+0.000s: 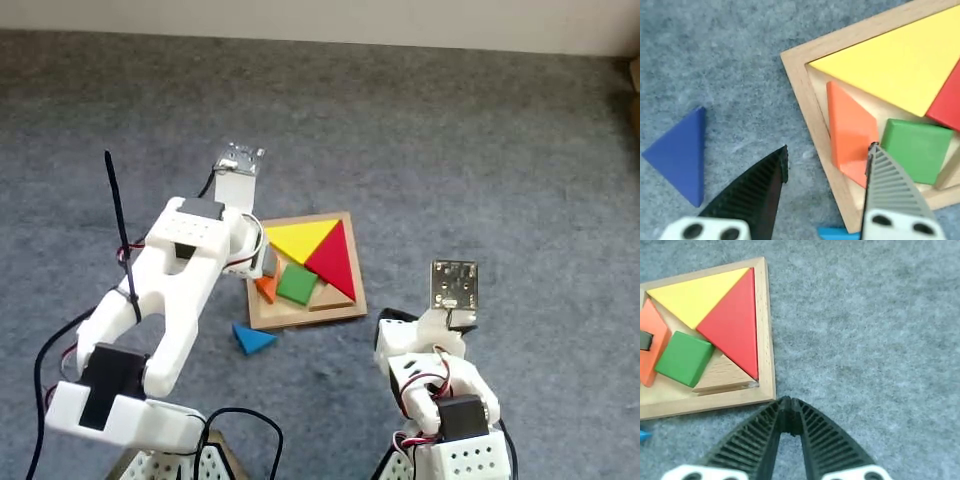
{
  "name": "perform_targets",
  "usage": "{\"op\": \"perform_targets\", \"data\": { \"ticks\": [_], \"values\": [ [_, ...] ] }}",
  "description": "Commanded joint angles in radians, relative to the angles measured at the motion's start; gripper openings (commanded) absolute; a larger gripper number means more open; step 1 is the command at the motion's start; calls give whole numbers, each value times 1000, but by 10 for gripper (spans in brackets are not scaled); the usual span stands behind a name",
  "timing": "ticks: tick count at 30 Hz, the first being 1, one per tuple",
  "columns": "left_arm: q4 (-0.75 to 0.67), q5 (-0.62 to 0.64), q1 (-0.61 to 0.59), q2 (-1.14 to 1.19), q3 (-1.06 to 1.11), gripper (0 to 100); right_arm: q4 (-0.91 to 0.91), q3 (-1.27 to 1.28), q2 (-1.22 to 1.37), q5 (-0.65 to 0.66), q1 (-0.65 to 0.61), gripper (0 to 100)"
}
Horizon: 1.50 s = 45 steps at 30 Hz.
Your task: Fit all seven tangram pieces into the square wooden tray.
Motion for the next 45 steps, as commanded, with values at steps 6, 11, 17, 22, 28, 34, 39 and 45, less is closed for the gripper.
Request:
{"op": "perform_targets", "data": {
  "ticks": [6,11,17,22,28,34,39,45],
  "values": [
    [-12,3,67,87,-71,252,5,136,4,11,13,4],
    [-6,3,137,202,-150,252,5,136,4,11,13,4],
    [124,8,191,208,-274,252,5,136,4,11,13,4],
    [215,9,182,208,-387,252,2,136,4,11,36,4],
    [288,9,180,208,-476,252,2,136,4,11,38,4],
    [302,9,139,214,-446,252,2,136,4,11,38,4],
    [232,2,48,217,-351,252,2,136,4,11,38,4],
    [63,-51,-33,219,-249,252,2,136,4,11,38,4]
  ]
}}
